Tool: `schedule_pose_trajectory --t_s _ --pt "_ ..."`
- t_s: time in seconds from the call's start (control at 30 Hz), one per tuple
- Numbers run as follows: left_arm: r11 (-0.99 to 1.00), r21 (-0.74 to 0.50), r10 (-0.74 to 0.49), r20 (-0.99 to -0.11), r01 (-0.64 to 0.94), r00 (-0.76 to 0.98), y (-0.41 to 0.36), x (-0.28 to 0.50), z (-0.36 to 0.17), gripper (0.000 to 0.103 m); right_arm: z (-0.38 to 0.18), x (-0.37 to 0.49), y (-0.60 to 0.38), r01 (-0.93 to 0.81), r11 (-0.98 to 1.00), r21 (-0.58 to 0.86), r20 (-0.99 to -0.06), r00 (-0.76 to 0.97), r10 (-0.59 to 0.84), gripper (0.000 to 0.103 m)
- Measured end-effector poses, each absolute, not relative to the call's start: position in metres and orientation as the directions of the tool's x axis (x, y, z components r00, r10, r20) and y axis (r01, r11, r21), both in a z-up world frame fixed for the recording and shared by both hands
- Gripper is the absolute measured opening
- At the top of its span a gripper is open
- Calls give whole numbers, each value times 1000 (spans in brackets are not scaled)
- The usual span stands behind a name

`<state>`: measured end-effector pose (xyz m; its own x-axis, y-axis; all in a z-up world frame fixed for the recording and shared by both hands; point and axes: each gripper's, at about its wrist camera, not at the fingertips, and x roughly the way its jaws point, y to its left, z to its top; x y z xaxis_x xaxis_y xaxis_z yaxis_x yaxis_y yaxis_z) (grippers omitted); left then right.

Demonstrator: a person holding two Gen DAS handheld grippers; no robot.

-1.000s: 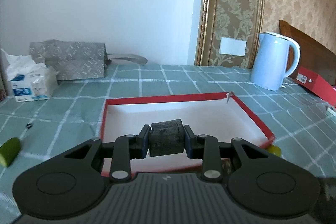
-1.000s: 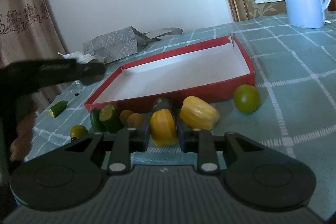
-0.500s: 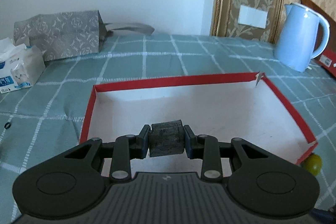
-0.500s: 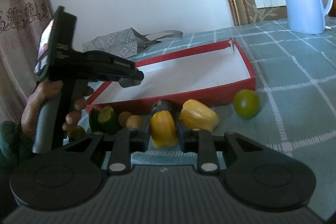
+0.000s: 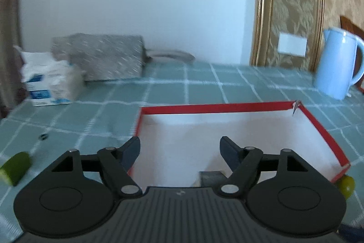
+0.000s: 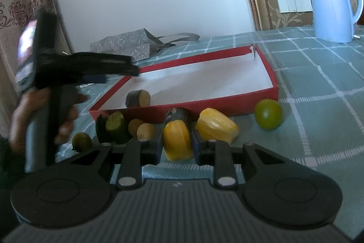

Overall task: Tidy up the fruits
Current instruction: 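Carry the dark chunk into the red tray and open the left tool, then withdraw the open left tool from the tray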

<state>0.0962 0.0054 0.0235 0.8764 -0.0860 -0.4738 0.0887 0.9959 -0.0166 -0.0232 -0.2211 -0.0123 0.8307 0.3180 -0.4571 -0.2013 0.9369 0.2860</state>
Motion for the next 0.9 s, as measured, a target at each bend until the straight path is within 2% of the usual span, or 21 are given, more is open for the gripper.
schedule_pose_trajectory --t_s 0.1,0.17,0.33,0.7,0.9 --pt "994 -28 -107 -428 105 897 15 56 25 78 -13 -23 -221 -201 937 284 -457 831 317 26" --pt "990 -21 -133 -412 137 901 18 29 23 83 -13 -24 -220 -201 939 280 -458 832 315 26" --pt "973 4 -206 -426 230 881 16 -15 9 83 -12 -26 -221 -195 941 278 -455 836 307 26" --pt "977 -20 -193 -522 214 831 20 -19 -25 87 -10 -31 -219 -180 952 247 -446 851 276 26" --pt "976 -32 -200 -519 214 831 24 -20 -30 88 3 -35 -215 -201 958 205 -432 859 273 22"
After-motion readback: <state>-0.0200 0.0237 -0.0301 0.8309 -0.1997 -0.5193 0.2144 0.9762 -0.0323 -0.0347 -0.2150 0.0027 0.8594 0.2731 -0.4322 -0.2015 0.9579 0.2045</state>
